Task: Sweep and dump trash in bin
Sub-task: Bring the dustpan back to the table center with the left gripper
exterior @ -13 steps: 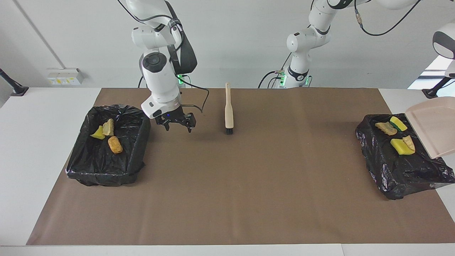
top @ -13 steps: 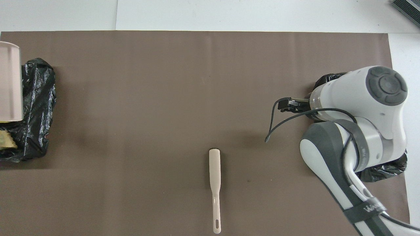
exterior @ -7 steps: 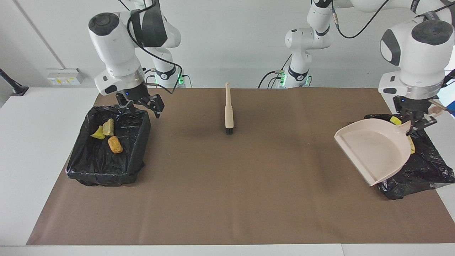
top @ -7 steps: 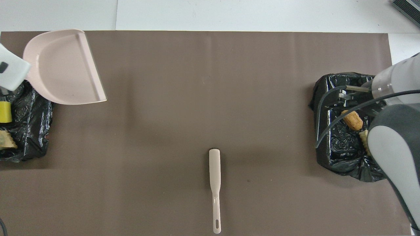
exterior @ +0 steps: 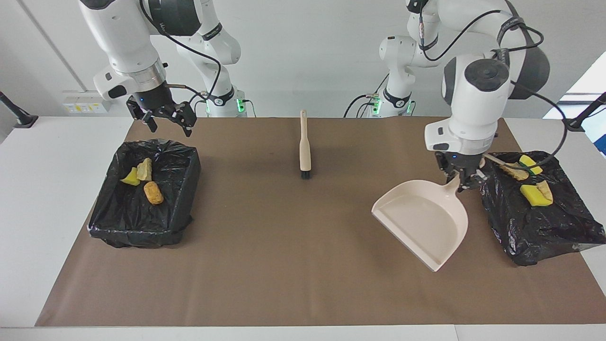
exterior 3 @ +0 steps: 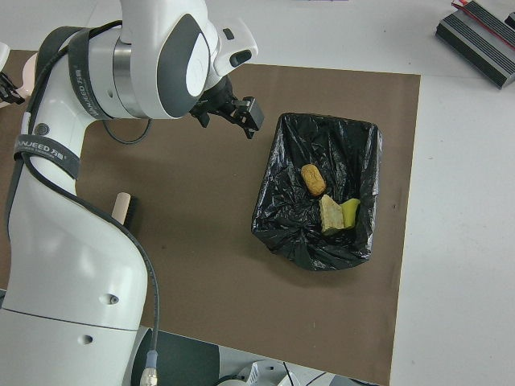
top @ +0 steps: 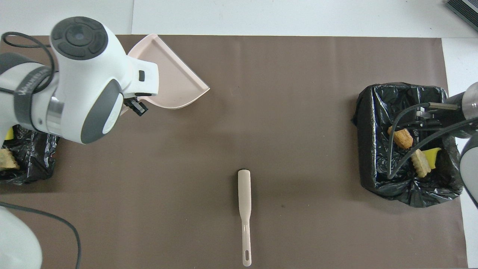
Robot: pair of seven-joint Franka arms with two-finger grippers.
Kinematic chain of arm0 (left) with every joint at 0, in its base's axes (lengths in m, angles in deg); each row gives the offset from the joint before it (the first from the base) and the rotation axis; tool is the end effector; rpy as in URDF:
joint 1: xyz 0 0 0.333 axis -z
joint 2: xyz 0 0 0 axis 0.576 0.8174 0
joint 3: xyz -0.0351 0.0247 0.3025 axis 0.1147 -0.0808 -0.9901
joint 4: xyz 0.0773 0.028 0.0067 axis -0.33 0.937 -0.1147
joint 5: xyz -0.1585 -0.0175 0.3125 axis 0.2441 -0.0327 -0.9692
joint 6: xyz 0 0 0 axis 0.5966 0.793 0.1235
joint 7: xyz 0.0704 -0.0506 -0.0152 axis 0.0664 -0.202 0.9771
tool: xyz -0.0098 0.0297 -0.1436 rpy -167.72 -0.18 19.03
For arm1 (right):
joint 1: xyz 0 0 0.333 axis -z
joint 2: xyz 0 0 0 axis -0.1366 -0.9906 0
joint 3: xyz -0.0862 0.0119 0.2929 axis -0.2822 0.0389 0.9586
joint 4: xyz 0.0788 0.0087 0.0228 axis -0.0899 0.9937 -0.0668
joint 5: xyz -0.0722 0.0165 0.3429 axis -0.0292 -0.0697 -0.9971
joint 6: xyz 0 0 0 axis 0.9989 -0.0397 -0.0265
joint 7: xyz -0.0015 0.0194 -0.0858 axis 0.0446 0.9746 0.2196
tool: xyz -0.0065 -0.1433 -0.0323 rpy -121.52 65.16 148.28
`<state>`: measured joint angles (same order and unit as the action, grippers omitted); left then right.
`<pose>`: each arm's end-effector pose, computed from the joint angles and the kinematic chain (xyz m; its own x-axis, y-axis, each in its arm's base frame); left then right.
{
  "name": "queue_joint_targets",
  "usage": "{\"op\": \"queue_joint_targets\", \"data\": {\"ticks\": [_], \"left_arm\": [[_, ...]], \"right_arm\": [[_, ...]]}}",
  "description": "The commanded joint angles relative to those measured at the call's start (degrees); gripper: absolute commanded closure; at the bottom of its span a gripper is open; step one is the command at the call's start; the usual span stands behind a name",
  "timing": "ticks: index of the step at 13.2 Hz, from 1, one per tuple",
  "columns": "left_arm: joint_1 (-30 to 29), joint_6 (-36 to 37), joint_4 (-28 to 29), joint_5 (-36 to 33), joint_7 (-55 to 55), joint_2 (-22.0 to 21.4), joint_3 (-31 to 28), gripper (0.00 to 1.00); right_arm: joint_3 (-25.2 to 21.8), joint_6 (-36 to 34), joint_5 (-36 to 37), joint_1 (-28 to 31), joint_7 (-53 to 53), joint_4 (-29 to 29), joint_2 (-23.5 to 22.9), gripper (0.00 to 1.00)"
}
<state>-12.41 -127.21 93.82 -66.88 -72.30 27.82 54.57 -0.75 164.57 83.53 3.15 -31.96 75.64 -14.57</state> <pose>0.5779 -0.2193 0.4340 0.7471 -0.6619 -0.0609 -0.6629 -0.7353 -0.1410 0.5020 0.0154 0.5648 0.9843 -0.1764 -0.0043 -0.1762 -0.9841 0.0239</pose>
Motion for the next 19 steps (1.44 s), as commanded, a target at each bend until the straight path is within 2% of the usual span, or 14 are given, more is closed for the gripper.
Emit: {"op": "queue_joint_targets", "data": {"ticks": [1, 5, 8, 12, 16, 17, 18, 19], "left_arm": [[4.11, -2.72, -1.61, 5.06, 14.31, 2.47, -0.61, 1.00], [5.45, -6.50, -6.52, 5.60, 37.79, 7.39, 4.92, 1.00], [5.88, -9.74, -8.46, 5.51, 45.64, 10.99, 7.73, 1.00], [8.43, -14.32, -8.55, 4.98, 47.86, 15.92, 7.83, 1.00], [8.43, -14.51, -7.59, 5.60, 47.95, 15.84, 8.00, 1.00], [8.26, -14.42, -5.59, 5.60, 47.95, 15.23, 8.00, 1.00], [8.17, -14.24, -4.17, 5.60, 47.95, 14.79, 8.00, 0.97], [8.17, -13.37, -3.90, 5.51, 47.95, 14.52, 8.00, 0.87]], "right_arm": [[0.55, -0.43, -0.15, 1.30, 1.00, 0.08, 0.83, 0.00], [0.64, -0.35, -0.24, 1.21, 1.00, 0.09, 0.83, 0.00], [0.64, -0.35, -0.24, 1.30, 1.00, 0.09, 0.83, 0.00], [0.55, -1.22, -0.15, 1.21, 0.82, 0.17, 0.83, 0.00], [-2.60, -2.37, 0.46, -0.19, 0.64, 0.26, 0.83, 0.00], [-3.92, -2.37, 0.55, -1.41, 0.64, 0.17, 0.83, 0.00], [-4.80, -2.37, 0.55, -2.38, 0.64, 0.26, 0.83, 0.00], [-5.94, -2.46, 0.64, -3.61, 0.64, 0.26, 0.83, 0.00]]}}
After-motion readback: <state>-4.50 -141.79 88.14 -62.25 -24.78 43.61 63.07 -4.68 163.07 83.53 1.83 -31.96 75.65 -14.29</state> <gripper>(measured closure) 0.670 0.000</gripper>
